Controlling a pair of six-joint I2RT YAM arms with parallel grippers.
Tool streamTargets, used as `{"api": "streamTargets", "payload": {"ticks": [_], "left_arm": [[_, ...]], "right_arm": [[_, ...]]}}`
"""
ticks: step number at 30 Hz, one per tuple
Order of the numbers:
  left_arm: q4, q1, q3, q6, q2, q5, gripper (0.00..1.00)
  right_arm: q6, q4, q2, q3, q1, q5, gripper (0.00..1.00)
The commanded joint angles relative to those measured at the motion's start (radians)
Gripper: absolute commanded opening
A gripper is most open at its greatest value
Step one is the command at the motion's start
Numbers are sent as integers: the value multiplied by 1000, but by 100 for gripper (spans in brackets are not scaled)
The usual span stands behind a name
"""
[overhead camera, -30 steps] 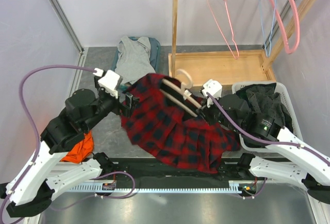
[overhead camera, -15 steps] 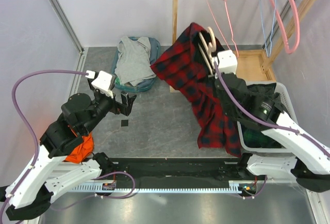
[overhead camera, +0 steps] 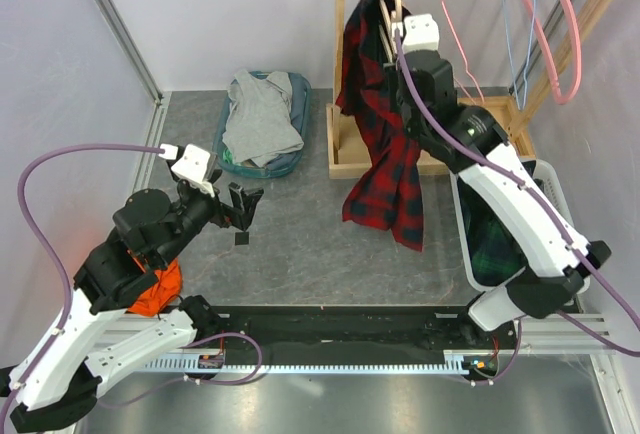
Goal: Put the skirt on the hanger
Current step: Place the hanger at the clothesline.
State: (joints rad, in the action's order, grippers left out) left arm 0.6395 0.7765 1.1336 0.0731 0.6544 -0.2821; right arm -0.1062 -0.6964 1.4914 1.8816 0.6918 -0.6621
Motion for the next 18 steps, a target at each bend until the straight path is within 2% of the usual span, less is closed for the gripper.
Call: {"api": "streamTargets", "payload": {"ticks": [1, 6, 18], "left_arm": [[-34, 3, -8, 42, -6, 15, 100], [-34, 3, -18, 54, -10, 14, 99], [-31, 3, -26, 74, -10, 18, 99]], "right_arm": [[54, 181, 59, 217, -26, 125, 0], [59, 192, 162, 339, -75, 197, 0], [28, 256, 329, 435, -166, 358, 0]]}}
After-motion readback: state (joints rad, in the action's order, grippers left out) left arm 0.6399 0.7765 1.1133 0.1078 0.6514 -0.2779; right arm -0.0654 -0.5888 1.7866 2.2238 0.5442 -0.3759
